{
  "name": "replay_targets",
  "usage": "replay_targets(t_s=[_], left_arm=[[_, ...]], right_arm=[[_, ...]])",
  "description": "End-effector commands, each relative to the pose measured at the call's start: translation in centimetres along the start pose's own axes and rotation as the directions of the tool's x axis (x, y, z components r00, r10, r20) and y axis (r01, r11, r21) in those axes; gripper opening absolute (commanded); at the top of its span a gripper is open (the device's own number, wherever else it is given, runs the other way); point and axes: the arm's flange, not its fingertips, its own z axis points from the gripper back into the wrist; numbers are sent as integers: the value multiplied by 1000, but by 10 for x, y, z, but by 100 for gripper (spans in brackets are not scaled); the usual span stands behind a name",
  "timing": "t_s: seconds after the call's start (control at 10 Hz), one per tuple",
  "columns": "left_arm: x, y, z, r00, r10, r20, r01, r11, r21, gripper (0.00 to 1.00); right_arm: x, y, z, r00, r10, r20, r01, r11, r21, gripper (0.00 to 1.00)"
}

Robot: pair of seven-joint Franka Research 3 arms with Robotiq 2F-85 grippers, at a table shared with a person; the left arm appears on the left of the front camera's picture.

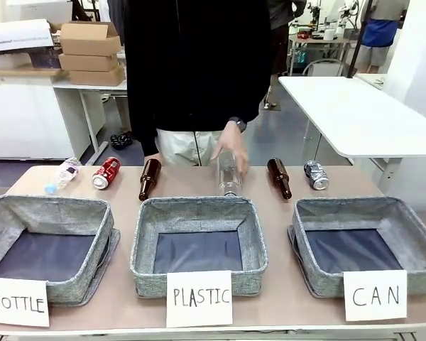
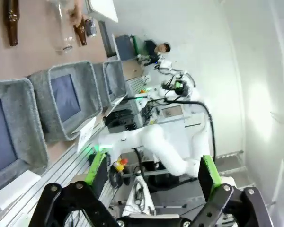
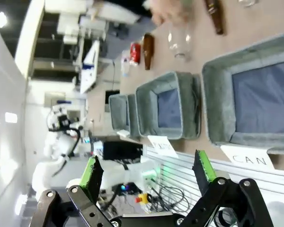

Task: Sort the can waste into the basket.
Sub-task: Pick up the can waste from the table and place it in the right Fabric basket.

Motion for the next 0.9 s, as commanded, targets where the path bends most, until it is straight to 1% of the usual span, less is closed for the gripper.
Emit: replay_targets(t_s=[0.0,0.8], left_arm=[[-2,-11,-1,998,-65,-22,66,997,40,100],[-2,-11,-1,998,-65,-22,66,997,40,100]], right_arm=[[0,11,-1,998,54,-17,-54,998,12,100],[0,11,-1,998,54,-17,-54,998,12,100]])
